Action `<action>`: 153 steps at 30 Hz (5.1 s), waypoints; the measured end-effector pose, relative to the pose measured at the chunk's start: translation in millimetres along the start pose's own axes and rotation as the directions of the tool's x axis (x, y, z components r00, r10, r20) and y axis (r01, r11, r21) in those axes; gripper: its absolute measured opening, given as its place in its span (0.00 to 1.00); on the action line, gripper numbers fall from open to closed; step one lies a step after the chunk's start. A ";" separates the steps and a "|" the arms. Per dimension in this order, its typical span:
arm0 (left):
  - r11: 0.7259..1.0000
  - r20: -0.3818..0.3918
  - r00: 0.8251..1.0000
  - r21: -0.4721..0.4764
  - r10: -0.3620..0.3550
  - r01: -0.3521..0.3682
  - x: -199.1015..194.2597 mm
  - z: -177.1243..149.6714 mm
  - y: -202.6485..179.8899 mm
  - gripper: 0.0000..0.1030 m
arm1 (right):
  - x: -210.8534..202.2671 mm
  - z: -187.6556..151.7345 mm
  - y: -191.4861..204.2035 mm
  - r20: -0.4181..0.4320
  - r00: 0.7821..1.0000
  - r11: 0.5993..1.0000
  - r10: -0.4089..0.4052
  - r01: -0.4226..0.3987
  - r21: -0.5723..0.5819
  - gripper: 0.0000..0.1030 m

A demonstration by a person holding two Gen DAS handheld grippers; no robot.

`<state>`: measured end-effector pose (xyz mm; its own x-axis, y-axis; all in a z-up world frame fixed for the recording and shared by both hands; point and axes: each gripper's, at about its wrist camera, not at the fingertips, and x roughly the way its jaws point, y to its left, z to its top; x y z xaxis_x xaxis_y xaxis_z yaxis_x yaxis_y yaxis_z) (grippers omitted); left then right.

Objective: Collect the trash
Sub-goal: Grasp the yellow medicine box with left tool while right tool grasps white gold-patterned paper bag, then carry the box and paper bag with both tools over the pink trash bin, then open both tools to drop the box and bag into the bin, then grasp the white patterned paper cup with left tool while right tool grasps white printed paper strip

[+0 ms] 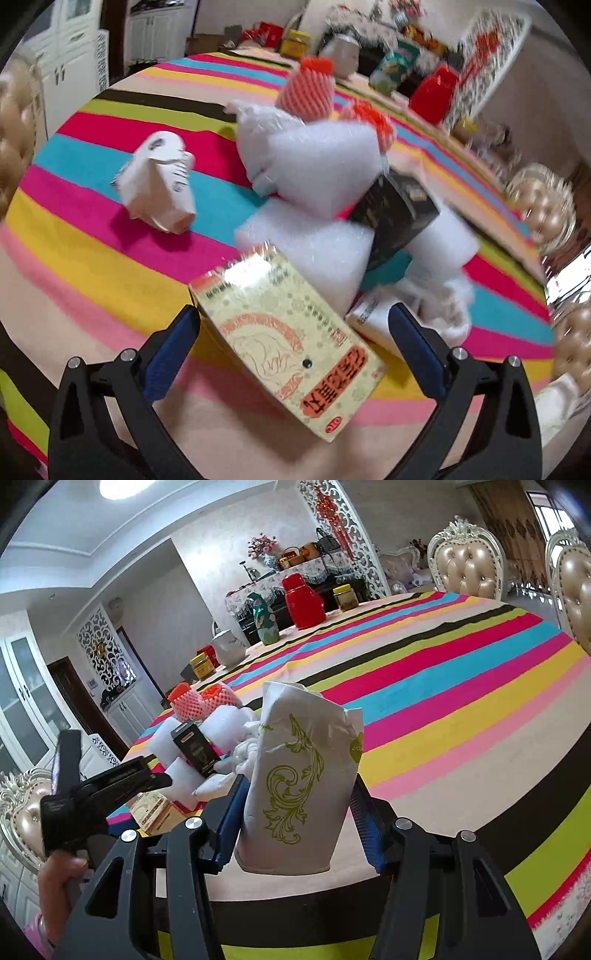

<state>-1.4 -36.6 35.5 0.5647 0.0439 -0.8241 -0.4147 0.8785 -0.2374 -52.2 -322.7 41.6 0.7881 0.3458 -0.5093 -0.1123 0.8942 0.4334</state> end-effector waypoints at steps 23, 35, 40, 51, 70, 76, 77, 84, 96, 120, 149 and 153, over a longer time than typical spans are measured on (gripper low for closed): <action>0.903 0.141 0.952 0.379 -0.271 0.201 -71.6 -88.3 21.0 0.52 | -40.0 -44.0 4.7 -0.017 1.000 0.998 -0.016 0.015 -0.058 0.53; 0.791 0.065 0.910 0.523 -0.409 0.318 -85.7 -143.7 -11.7 0.48 | -107.6 -77.8 -18.1 0.041 0.992 0.992 -0.120 0.122 -0.037 0.53; 0.746 0.069 0.879 0.563 -0.472 0.356 -101.9 -155.4 -24.9 0.48 | -133.7 -80.3 -29.1 0.085 0.982 0.983 -0.171 0.176 -0.054 0.53; 0.444 -0.146 0.705 0.684 -0.694 0.579 -135.7 -219.9 -134.7 0.48 | -226.7 -91.5 -101.6 0.174 0.888 0.905 -0.425 0.422 0.058 0.53; 0.049 -0.564 0.517 0.644 -0.644 0.764 -118.0 -362.3 -323.6 0.48 | -303.9 -107.5 -229.9 0.113 0.792 0.799 -0.600 0.587 0.130 0.54; 0.093 -0.547 0.567 0.665 -0.615 0.741 -105.8 -360.2 -316.2 0.63 | -309.5 -105.7 -227.9 0.129 0.779 0.788 -0.613 0.593 0.166 0.62; 0.099 -0.538 0.567 0.665 -0.623 0.740 -107.7 -356.6 -312.3 0.69 | -310.9 -104.6 -226.2 0.135 0.776 0.786 -0.616 0.595 0.170 0.67; 0.185 -0.421 0.590 0.685 -0.689 0.705 -119.7 -313.0 -264.7 0.96 | -314.0 -90.3 -196.4 0.223 0.769 0.800 -0.599 0.582 0.142 0.86; 0.524 0.037 0.708 0.700 -0.705 0.485 -132.5 -173.6 -81.6 0.96 | -205.3 -59.5 -70.3 0.260 0.883 0.905 -0.391 0.420 -0.065 0.94; 0.938 0.193 0.954 0.306 -0.230 0.164 -51.9 5.1 144.5 0.95 | 87.7 -21.9 126.7 -0.217 0.975 0.843 -0.038 -0.085 -0.531 0.87; 0.978 0.085 0.989 0.183 -0.117 0.099 40.5 68.4 105.9 0.62 | 113.1 -17.2 119.2 -0.277 0.961 0.807 -0.024 -0.145 -0.573 0.33; 0.971 0.118 0.979 0.193 -0.165 0.140 34.2 68.5 104.2 0.46 | 110.9 -14.1 115.3 -0.258 0.966 0.821 -0.021 -0.130 -0.555 0.33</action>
<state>23.6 89.1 17.8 0.7059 -0.0455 -0.7069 -0.1855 0.9512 -0.2465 13.8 -177.3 24.6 0.6076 0.3882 -0.6929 -0.5309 0.8474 0.0092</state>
